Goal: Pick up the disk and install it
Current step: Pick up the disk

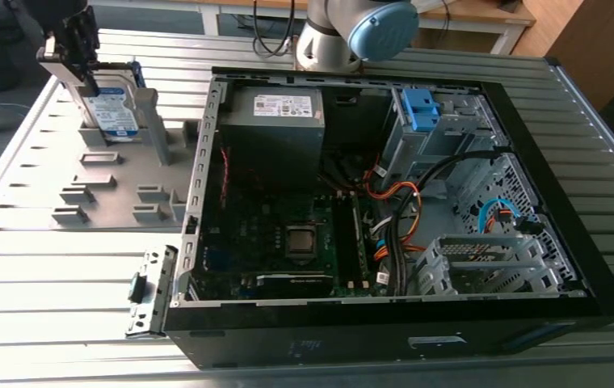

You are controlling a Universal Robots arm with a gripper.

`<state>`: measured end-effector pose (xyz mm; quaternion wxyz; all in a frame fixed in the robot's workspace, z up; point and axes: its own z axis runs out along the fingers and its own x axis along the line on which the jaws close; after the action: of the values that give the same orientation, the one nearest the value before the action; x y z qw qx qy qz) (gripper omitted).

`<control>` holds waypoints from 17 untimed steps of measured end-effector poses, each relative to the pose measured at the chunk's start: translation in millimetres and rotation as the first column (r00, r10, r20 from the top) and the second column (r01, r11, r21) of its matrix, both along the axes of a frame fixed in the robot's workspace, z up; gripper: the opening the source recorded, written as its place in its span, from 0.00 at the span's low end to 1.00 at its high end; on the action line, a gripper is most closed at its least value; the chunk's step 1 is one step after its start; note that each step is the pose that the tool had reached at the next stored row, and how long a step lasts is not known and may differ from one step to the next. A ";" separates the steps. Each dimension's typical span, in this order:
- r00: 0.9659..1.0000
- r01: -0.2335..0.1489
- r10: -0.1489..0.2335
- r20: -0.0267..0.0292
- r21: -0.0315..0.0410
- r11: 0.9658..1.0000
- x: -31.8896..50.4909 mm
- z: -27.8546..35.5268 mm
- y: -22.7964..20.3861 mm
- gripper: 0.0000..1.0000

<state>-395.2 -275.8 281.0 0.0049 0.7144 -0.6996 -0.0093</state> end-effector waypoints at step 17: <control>1.000 0.000 0.000 0.000 0.001 1.000 -0.1 2.1 0.1 0.36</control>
<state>-395.2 -275.7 283.0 0.0045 0.7144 -0.6997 -0.0096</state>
